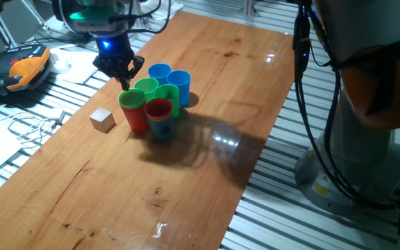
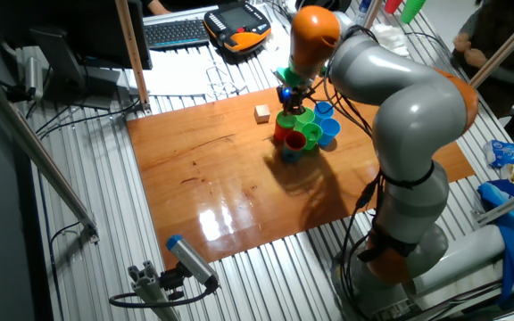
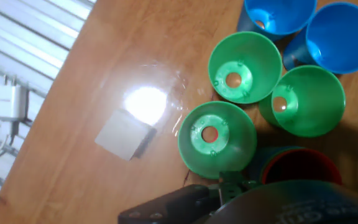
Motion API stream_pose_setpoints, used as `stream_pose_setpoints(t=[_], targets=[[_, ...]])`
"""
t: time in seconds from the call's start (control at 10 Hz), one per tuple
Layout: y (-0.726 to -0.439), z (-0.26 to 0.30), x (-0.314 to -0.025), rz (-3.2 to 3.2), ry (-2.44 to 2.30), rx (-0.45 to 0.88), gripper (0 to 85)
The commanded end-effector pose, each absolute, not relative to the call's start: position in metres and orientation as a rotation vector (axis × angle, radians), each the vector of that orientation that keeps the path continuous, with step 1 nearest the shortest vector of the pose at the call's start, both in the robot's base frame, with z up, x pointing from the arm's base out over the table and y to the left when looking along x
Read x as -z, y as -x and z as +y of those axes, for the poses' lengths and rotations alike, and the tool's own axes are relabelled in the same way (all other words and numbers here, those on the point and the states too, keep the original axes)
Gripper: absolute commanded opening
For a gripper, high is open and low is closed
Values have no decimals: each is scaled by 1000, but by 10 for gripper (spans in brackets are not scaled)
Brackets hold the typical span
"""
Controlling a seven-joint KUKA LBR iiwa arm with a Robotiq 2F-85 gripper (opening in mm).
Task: Stack the cups
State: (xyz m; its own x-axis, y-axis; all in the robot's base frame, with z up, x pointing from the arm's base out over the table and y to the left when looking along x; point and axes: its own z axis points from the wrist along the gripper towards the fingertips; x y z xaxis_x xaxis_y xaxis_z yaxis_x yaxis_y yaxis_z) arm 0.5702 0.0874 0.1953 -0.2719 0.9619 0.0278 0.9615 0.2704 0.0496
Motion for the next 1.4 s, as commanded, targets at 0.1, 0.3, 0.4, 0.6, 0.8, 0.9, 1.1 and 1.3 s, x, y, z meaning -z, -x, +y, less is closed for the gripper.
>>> stream_pose_setpoints(t=[0.1,0.3,0.4,0.6,0.8,0.9,1.1,1.3], targets=[[-570,87,-195,2495,-1856,-67,0],[-570,87,-195,2504,-1814,56,0],[-570,87,-195,2510,-1802,121,0],[-571,85,-196,2530,-1814,151,0],[-584,57,-208,2504,-1850,230,680],[-589,33,-212,2517,-1828,204,680],[-598,-30,-210,2537,-1808,102,680],[-605,-81,-211,2517,-1774,102,680]])
